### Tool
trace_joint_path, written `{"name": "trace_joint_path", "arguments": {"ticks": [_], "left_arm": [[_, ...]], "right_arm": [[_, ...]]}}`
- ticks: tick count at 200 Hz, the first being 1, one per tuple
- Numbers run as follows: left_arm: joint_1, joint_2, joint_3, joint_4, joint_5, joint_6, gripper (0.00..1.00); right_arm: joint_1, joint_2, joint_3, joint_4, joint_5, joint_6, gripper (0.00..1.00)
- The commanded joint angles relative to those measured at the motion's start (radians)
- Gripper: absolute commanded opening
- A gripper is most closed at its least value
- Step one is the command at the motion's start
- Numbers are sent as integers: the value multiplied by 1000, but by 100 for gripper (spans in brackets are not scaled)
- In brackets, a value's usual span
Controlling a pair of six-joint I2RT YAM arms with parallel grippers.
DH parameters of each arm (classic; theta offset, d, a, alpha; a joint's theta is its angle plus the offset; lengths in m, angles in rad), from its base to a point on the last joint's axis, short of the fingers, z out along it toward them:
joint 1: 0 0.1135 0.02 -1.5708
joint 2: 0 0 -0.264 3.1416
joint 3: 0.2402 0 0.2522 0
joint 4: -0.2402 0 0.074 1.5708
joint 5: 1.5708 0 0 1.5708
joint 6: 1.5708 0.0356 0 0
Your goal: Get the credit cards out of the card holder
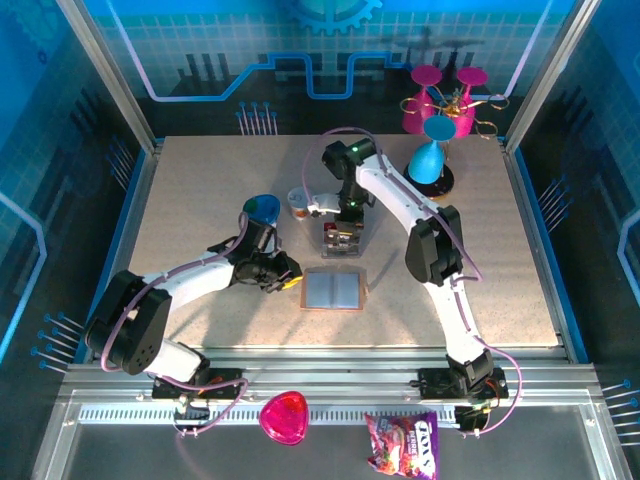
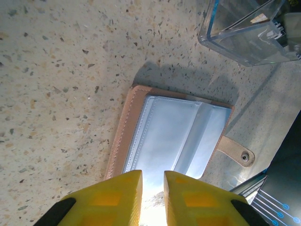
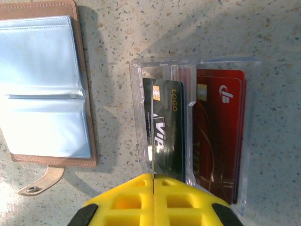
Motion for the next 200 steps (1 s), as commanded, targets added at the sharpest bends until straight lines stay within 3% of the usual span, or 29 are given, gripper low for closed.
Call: {"name": "trace_joint_path", "arguments": {"ticks": [1,55,86,127,167,200], "left_arm": [[10,-13,-4,-13,3,15,19],[15,-23,-16,-11,-2,5,19],[15,-21,-17,-7,0,6,20],[14,3,-11,16,15,2,20],[15,33,4,33,34,6,20],[14,68,13,50,45,11,20]], "right_arm": [[8,42,23,-41,-30,-21,0],[8,70,6,-44,-50,-12,0],[8,63,7,-45,-40,-1,15],[10,-3,-5,-44,-30,29,19],[13,-116,-124,32,-38,93,20],[29,-232,-277,179,-119,218,20]]}}
